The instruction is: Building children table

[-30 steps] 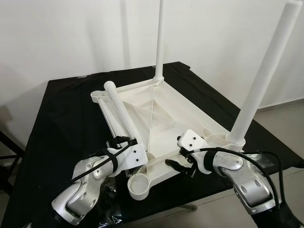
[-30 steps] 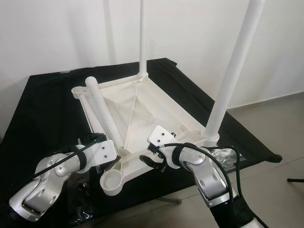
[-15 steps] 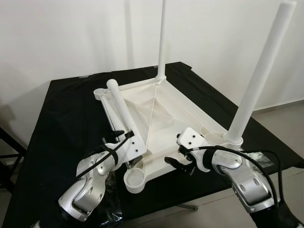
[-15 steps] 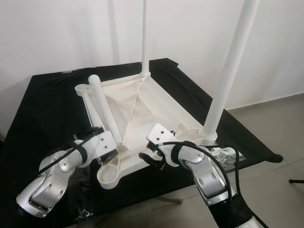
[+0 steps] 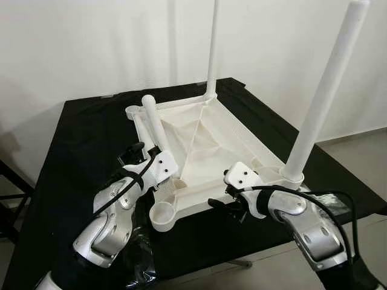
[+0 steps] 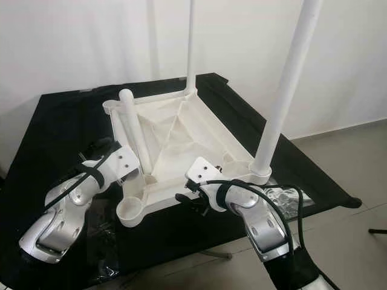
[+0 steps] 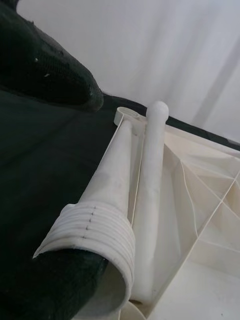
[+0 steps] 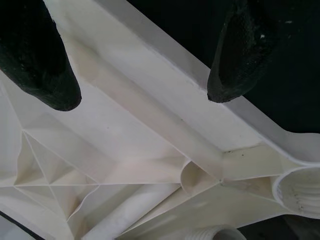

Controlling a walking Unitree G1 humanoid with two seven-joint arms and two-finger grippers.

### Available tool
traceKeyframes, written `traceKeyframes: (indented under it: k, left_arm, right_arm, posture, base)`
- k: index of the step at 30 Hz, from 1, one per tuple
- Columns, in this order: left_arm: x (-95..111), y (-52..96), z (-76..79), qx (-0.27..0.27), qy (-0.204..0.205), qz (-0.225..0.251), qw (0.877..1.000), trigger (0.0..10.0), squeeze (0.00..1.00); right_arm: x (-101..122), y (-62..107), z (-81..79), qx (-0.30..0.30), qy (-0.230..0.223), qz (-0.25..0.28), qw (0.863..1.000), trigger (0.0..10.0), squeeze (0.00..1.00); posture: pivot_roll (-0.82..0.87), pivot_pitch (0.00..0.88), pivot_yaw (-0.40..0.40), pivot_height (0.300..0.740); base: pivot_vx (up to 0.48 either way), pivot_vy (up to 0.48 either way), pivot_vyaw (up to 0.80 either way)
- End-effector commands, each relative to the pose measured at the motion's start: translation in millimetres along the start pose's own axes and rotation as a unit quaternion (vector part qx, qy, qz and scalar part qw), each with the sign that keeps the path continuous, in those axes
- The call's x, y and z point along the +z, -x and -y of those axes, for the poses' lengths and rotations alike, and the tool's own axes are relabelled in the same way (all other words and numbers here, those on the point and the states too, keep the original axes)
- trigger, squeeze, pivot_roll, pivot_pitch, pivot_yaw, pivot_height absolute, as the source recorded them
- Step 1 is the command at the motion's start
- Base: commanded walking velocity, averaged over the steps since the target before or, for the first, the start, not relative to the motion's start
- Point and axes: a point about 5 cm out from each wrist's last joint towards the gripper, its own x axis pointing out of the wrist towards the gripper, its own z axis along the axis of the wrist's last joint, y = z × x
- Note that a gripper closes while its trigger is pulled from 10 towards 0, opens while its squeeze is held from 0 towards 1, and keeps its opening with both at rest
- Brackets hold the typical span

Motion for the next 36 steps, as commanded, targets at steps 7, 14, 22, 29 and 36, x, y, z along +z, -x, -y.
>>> traceKeyframes:
  k: [7,14,22,29,36]
  left_arm:
    - [-9.1,-14.6,-8.3,0.045,-0.03,-0.017,0.998,0.0,0.0]
    - [-7.9,-21.8,-8.6,0.049,-0.035,-0.013,0.998,0.0,0.0]
    - [-15.0,-17.6,-9.9,0.052,-0.02,-0.012,0.998,0.0,0.0]
    - [-18.3,-11.4,-23.1,0.059,0.057,0.005,0.997,0.0,0.0]
    - [-33.7,4.1,-73.3,0.117,0.211,0.014,0.97,0.0,0.0]
  right_arm:
    - [9.0,-4.2,7.9,-0.032,-0.004,0.012,0.999,10.0,0.0]
    - [12.8,-4.1,12.0,-0.047,-0.006,0.02,0.999,10.0,0.0]
    - [15.7,-5.1,16.4,-0.066,-0.009,0.03,0.997,10.0,0.0]
    - [33.6,-6.4,23.2,-0.093,-0.034,0.095,0.99,10.0,0.0]
    - [69.0,-2.9,22.9,-0.058,-0.145,0.248,0.956,10.0,0.0]
  posture:
    - [-0.02,0.0,0.009,0.74]
    - [-0.03,0.0,0.013,0.74]
    - [-0.03,0.0,0.009,0.74]
    - [-0.02,0.0,0.007,0.74]
    - [-0.01,0.0,-0.002,0.74]
  base:
    - [0.0,0.0,0.0]
    - [0.0,0.0,0.0]
    - [0.0,0.0,0.0]
    - [0.0,0.0,0.0]
    - [0.0,0.0,0.0]
